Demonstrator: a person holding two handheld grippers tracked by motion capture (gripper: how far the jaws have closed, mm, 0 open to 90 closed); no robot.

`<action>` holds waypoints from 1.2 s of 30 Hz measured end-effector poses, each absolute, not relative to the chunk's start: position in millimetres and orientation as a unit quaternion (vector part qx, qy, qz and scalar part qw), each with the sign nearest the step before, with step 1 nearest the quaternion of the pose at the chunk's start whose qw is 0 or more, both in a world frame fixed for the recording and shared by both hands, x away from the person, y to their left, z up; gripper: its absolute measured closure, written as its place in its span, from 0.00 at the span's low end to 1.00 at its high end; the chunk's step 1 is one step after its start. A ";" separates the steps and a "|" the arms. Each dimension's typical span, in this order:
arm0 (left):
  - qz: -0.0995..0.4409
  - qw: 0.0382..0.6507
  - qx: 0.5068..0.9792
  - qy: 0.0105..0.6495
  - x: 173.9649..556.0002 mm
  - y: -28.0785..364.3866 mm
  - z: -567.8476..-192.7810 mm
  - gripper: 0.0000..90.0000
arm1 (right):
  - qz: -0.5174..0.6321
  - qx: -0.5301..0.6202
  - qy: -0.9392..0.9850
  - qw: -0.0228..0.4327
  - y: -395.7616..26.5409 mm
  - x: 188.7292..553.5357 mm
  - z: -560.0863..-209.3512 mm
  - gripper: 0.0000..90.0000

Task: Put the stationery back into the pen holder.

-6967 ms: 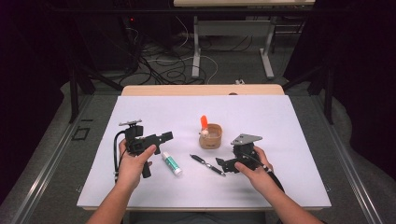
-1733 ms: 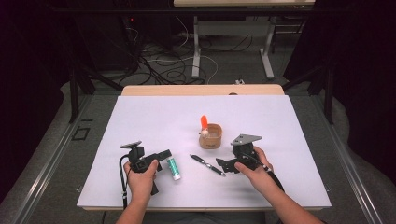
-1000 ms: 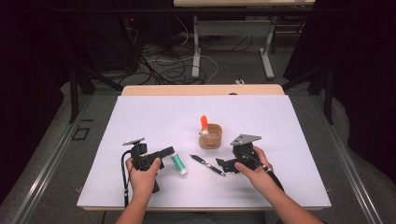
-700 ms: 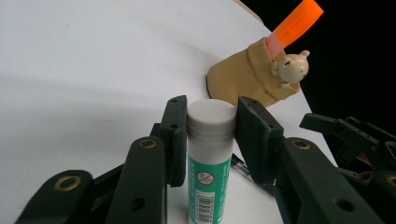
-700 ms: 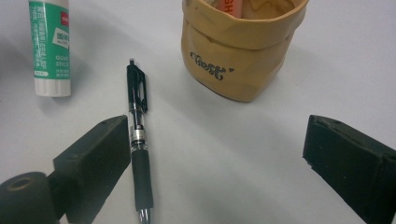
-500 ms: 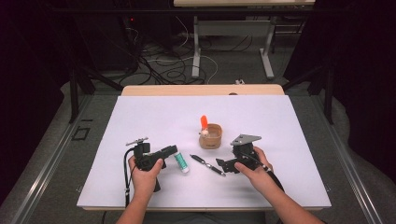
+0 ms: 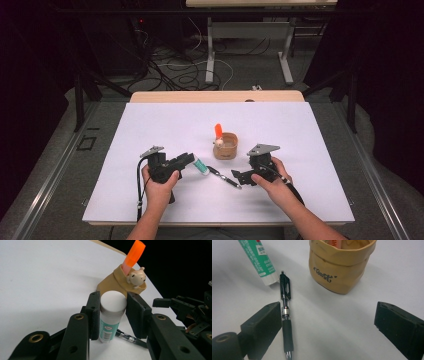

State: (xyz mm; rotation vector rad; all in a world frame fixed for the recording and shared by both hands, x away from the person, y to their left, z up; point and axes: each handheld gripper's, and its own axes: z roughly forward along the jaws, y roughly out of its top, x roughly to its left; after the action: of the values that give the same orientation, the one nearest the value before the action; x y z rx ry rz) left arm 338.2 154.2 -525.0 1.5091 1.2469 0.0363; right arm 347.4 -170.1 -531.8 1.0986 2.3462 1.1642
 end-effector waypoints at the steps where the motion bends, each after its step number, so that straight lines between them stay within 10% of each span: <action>1: 0.018 0.561 0.637 0.528 338.1 154.1 -524.3 0.72 | 0.405 0.382 0.817 0.150 -170.1 347.4 -531.7 0.08; 36: -0.001 0.563 0.667 0.488 345.1 126.2 -471.2 0.72 | 0.447 0.319 0.824 0.138 -150.4 337.6 -496.3 0.10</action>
State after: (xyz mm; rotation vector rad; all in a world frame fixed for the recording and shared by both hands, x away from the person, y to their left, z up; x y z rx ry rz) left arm 345.1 126.2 -471.2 1.5697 1.1475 -0.0031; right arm 337.6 -150.4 -496.3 0.9226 2.3846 1.2924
